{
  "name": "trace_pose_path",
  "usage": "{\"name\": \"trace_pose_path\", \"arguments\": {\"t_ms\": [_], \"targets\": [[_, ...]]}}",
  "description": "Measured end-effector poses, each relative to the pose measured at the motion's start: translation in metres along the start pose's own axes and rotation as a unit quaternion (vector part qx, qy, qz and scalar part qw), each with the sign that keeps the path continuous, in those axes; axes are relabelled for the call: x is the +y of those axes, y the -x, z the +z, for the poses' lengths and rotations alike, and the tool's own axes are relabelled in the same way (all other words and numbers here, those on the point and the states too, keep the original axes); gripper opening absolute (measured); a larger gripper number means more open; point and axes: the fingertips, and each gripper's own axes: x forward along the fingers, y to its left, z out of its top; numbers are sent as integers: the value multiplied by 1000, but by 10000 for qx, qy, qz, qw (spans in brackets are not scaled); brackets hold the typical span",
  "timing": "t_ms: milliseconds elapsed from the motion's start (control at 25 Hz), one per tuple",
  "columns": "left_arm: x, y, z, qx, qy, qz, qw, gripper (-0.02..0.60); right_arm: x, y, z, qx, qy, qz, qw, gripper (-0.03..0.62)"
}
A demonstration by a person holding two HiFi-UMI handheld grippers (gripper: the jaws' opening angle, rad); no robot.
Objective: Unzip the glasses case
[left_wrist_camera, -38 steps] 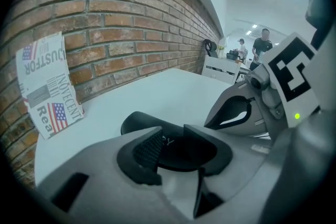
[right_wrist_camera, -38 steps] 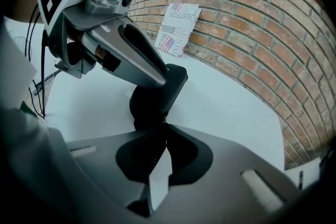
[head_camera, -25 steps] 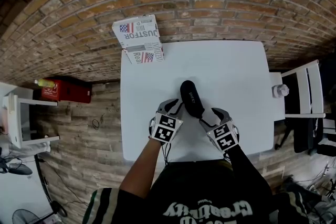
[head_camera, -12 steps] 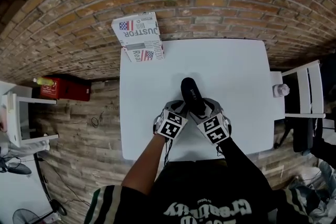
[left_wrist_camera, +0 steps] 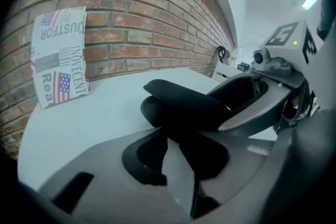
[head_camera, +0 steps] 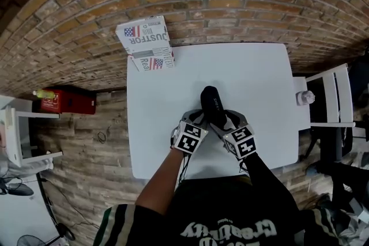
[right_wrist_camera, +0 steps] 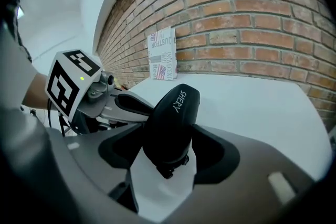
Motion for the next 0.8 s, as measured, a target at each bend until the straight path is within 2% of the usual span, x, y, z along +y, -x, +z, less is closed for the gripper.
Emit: {"name": "trace_pose_path", "arguments": {"t_ms": [160, 400, 480, 520, 640, 800], "targets": [[-2, -11, -6, 234, -58, 9, 9997, 81, 0, 5, 4, -80, 255, -130, 9996, 297], [-3, -12, -3, 182, -96, -50, 9998, 83, -19, 29, 19, -502, 256, -586, 9967, 256], [-3, -11, -3, 175, -104, -74, 9998, 83, -33, 36, 22, -609, 265, -863, 9941, 218], [-3, -11, -3, 178, -97, -88, 9998, 83, -40, 39, 23, -637, 266, -1022, 9924, 170], [-3, -12, -5, 170, -67, -136, 9997, 83, -63, 40, 17, -547, 90, -1313, 9898, 139], [-2, -13, -4, 164, -90, -156, 9997, 83, -93, 34, -4, -172, -298, -1630, 9860, 93]]}}
